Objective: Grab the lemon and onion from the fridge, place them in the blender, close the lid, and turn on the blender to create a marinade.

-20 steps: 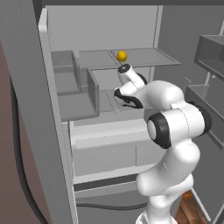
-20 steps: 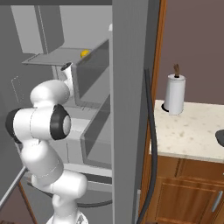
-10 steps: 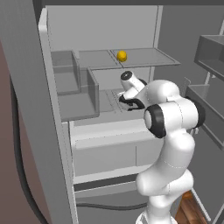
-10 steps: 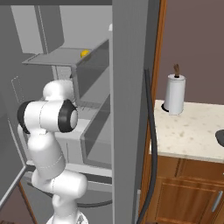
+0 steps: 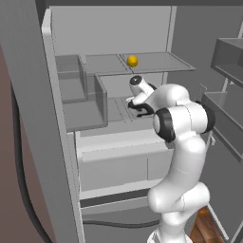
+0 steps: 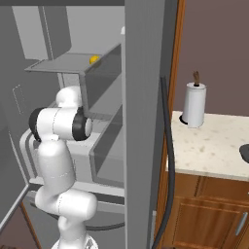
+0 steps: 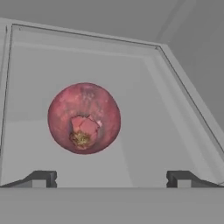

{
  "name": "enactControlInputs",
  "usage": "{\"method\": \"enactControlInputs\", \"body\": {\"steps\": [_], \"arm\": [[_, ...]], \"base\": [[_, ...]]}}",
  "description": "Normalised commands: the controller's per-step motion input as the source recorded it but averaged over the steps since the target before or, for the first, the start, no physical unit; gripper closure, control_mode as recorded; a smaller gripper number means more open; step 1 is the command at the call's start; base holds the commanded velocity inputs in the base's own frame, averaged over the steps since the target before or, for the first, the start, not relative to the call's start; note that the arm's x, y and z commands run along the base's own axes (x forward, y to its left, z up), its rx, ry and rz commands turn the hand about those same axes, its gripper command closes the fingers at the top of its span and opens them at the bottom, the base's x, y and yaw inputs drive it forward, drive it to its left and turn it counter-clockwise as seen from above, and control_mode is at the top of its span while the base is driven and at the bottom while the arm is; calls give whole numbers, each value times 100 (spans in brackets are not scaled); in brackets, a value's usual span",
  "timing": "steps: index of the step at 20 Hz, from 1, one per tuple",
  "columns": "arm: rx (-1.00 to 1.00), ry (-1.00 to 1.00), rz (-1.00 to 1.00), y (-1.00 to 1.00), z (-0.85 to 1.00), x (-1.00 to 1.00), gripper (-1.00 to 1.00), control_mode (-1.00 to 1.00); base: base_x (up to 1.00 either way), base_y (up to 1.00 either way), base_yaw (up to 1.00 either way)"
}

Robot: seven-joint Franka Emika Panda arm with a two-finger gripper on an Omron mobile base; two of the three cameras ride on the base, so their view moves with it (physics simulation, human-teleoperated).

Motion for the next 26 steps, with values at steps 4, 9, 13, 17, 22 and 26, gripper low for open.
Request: {"method": "enactControlInputs", "body": {"steps": [4,9,13,17,22,26], "arm": [[0,0,3,0,-8,30,-100,-100],[0,0,2,0,-19,23,-100,-100],[0,0,2,0,-18,24,-100,-100],[1,0,1,0,-13,23,-100,-100],[1,0,1,0,-10,14,-100,-100],[0,0,0,-3,-19,0,-100,-100]], "base": [[0,0,0],[0,0,0],[0,0,0],[0,0,0],[0,0,0],[0,0,0]]}}
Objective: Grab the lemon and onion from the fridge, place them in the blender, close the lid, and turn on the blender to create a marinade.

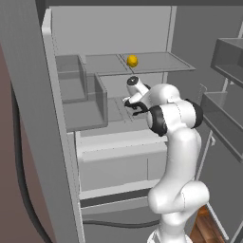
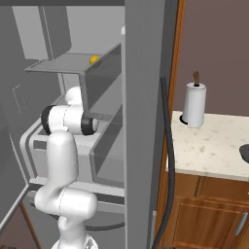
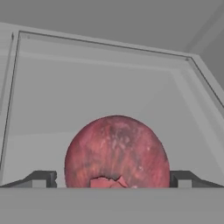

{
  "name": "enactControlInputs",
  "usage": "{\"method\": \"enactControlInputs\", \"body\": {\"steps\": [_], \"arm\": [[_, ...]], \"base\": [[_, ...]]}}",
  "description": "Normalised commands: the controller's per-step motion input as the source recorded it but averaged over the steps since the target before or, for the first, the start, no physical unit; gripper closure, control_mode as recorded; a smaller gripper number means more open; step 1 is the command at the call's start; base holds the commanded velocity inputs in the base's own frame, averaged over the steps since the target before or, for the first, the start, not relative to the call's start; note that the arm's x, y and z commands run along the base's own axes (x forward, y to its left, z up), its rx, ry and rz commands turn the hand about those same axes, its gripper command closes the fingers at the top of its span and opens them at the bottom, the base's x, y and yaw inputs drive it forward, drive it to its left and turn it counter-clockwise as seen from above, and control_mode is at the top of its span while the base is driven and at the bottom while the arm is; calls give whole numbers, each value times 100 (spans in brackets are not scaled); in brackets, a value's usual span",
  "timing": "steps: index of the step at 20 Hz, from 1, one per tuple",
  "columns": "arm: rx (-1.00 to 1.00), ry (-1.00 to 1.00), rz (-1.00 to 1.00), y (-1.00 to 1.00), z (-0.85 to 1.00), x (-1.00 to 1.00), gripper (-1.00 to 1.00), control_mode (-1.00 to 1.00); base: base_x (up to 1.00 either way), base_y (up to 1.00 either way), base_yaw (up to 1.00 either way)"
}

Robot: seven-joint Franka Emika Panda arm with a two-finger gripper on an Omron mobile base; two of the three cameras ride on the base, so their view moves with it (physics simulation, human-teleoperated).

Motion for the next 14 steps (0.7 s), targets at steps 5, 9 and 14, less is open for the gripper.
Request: {"method": "enactControlInputs", "body": {"steps": [5,9,14], "arm": [[0,1,0,-4,-35,0,-100,-100],[0,0,1,-3,-36,7,100,-100],[0,0,5,-9,-31,9,100,-100]], "base": [[0,0,0],[0,0,0],[0,0,0]]}}
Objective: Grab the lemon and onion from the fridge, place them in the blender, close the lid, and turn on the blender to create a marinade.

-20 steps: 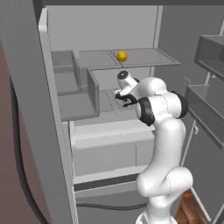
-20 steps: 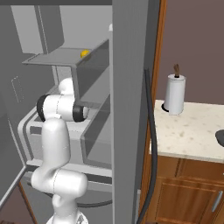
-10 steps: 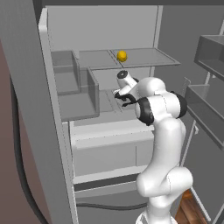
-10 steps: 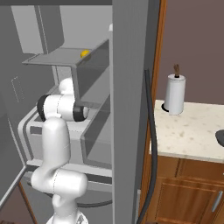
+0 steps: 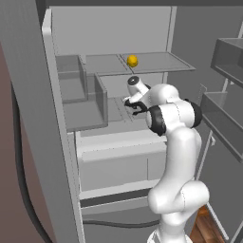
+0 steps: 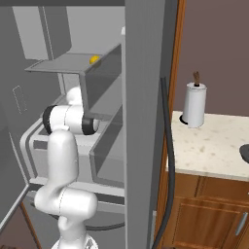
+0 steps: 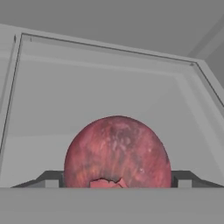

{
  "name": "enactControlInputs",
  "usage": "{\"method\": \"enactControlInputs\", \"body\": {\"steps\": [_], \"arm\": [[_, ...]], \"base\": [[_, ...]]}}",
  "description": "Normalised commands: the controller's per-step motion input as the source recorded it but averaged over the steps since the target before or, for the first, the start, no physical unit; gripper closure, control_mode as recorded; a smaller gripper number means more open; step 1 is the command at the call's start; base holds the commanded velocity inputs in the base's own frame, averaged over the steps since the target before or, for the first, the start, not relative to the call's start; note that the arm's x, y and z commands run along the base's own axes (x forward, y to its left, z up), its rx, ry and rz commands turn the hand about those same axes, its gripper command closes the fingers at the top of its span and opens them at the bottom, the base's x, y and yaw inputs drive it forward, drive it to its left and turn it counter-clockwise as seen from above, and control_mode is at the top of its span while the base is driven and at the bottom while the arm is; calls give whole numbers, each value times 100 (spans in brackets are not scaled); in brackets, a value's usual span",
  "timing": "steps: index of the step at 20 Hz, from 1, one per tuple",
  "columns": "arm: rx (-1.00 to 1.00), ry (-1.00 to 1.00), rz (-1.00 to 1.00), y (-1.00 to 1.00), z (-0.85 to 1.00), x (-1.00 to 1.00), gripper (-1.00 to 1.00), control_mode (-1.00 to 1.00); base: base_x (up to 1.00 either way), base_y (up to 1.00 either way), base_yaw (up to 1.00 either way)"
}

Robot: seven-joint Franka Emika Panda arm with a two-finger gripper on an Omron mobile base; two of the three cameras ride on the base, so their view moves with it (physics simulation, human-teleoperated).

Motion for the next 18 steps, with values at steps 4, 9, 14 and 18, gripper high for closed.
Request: {"method": "enactControlInputs", "body": {"steps": [4,9,14,18], "arm": [[2,-9,7,-4,-15,-9,100,-100],[0,-18,1,3,11,-94,100,-100],[0,-13,0,28,38,-100,100,-100],[1,-2,0,35,49,-100,100,-100]], "base": [[0,0,0],[0,0,0],[0,0,0],[0,0,0]]}}
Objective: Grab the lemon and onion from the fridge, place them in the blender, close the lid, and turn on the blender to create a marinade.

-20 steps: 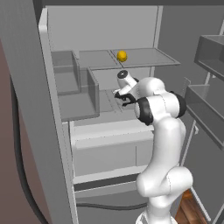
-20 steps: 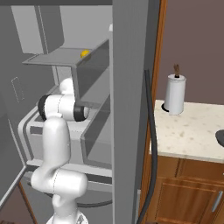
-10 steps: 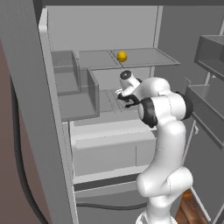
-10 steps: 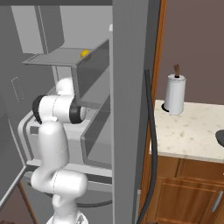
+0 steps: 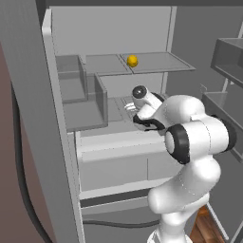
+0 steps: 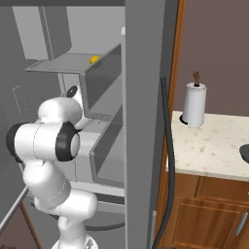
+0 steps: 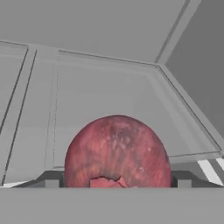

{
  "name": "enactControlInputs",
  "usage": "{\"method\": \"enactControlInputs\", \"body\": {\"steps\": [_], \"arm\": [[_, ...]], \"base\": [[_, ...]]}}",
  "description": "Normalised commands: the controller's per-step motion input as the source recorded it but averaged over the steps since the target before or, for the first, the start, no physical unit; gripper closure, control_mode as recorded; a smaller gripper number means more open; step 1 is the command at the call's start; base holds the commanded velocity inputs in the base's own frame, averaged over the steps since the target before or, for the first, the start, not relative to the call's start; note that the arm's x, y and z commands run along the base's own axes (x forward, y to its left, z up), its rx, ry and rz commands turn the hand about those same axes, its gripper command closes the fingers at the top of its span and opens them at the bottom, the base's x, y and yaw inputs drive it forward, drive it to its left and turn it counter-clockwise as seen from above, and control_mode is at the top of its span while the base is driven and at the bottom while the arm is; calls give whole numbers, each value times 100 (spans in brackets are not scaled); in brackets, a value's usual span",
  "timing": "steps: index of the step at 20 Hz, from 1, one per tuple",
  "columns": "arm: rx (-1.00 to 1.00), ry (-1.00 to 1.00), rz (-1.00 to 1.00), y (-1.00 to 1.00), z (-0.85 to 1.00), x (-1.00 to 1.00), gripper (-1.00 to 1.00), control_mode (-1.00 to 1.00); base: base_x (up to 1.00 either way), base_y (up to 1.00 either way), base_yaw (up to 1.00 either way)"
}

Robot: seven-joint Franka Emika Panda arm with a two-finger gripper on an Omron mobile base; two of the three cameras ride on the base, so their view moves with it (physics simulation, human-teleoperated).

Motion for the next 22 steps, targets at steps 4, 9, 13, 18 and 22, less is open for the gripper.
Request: {"method": "enactControlInputs", "body": {"steps": [4,9,13,18,22], "arm": [[7,1,0,25,53,-99,100,-100],[19,19,0,18,82,-81,100,-100],[24,32,0,11,83,-80,100,-100],[16,21,0,12,65,-89,100,-100],[2,2,0,5,57,-99,100,-100]], "base": [[0,0,0],[0,0,0],[0,0,0],[0,0,0],[0,0,0]]}}
